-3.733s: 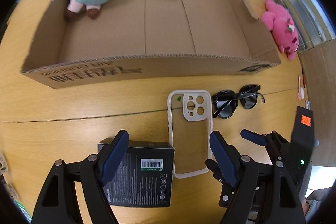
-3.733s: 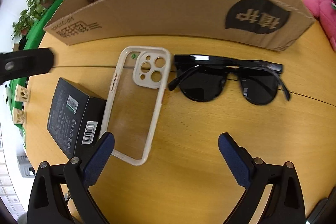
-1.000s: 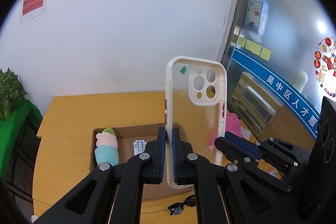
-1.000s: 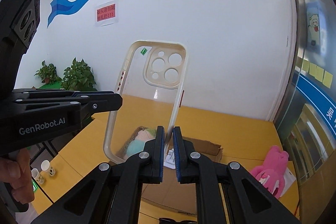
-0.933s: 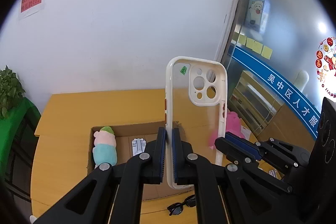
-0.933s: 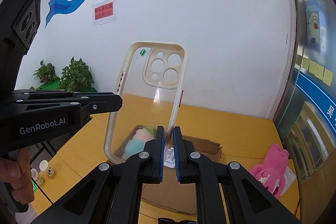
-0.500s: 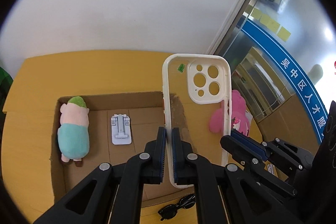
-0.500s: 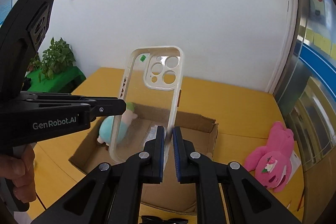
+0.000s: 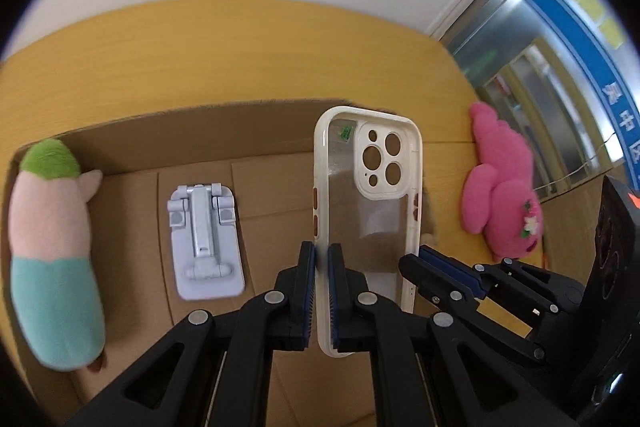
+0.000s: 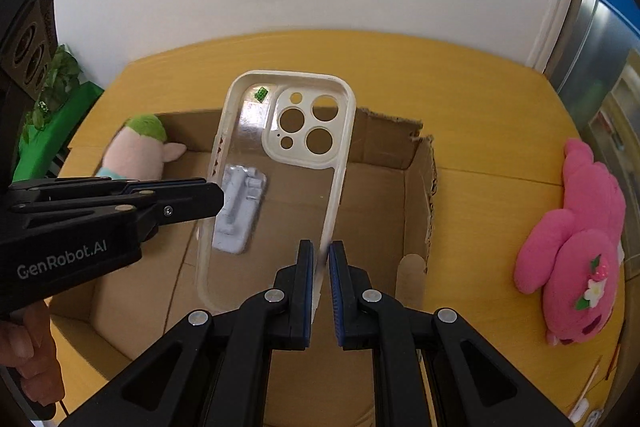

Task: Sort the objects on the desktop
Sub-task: 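Lower the phone case into the box and open the left gripper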

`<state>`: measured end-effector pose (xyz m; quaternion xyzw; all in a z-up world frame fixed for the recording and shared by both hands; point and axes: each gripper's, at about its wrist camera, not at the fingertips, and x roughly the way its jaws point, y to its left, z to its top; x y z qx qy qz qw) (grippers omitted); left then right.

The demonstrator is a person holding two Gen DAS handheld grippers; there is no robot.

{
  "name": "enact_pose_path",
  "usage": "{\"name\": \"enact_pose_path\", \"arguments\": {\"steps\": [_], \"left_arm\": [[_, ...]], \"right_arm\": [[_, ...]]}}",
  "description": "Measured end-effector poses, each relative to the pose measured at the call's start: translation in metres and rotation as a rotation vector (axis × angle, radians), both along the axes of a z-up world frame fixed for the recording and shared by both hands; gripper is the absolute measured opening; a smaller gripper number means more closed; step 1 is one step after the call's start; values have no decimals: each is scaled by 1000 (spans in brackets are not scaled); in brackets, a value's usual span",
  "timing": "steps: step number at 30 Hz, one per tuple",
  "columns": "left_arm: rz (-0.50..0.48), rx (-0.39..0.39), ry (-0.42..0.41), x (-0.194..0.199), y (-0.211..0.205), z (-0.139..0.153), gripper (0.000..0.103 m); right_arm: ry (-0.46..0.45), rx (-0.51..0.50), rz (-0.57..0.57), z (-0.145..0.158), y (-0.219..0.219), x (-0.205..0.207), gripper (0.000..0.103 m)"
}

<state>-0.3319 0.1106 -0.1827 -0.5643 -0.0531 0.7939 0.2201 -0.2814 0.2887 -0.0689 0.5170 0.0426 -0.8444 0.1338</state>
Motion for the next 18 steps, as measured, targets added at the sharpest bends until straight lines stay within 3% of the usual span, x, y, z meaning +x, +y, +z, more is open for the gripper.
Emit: {"name": "enact_pose_path", "arguments": {"steps": [6, 11, 15, 18], "left_arm": [[-1, -30, -100, -35, 13, -56, 5], [1, -29, -171, -41, 23, -88, 7], [9, -53, -189, -41, 24, -100, 7], [11, -60, -175, -39, 21, -91, 7]], "right_arm": [[-106, 93, -6, -63, -8, -44, 9], [-182, 140, -44, -93, -6, -63, 9], [-183, 141, -60, -97, -1, -67, 9], [-176, 144, -51, -90, -2, -62, 25]]}}
